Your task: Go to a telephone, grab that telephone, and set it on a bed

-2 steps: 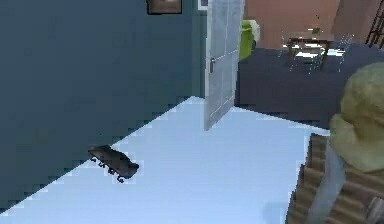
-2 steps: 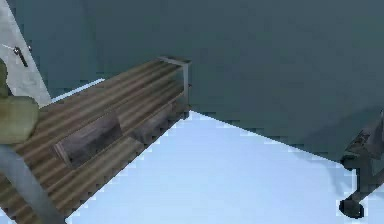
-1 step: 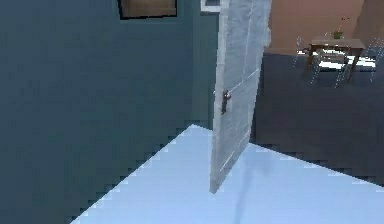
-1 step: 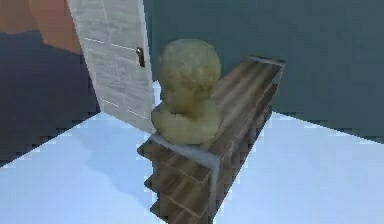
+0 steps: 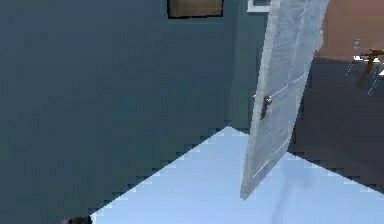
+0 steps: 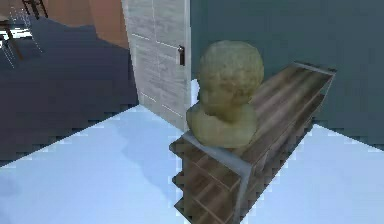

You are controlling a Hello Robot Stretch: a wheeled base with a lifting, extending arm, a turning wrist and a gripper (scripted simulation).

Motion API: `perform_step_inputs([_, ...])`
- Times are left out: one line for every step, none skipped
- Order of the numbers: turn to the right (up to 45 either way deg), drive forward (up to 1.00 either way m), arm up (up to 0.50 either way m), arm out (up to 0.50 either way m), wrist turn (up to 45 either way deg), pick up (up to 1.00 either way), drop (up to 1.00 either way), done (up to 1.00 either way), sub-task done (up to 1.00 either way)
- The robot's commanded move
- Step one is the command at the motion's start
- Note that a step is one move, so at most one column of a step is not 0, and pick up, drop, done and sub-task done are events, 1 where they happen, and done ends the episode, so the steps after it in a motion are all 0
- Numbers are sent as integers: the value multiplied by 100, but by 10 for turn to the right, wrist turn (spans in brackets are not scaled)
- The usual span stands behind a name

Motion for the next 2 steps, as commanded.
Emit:
perform_step_inputs([-30,0,0,0,0,0,0,0,0])
perform_step_inputs([0,5,0,0,0,0,0,0,0])
